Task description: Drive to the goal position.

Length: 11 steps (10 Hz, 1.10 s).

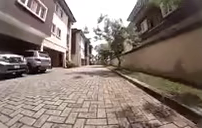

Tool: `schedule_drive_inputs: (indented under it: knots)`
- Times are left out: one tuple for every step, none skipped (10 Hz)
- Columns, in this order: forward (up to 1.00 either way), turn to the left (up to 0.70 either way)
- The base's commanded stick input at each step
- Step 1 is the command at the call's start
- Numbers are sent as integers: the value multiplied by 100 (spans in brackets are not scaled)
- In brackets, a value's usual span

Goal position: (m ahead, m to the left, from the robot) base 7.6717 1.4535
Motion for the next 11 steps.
schedule_drive_inputs:
  knots:
    - [50, 0]
    - [50, 0]
    - [50, 0]
    - [50, 0]
    - [50, 0]
    - [50, 0]
    - [50, 0]
    - [50, 0]
    - [50, 0]
    - [50, 0]
    - [50, 0]
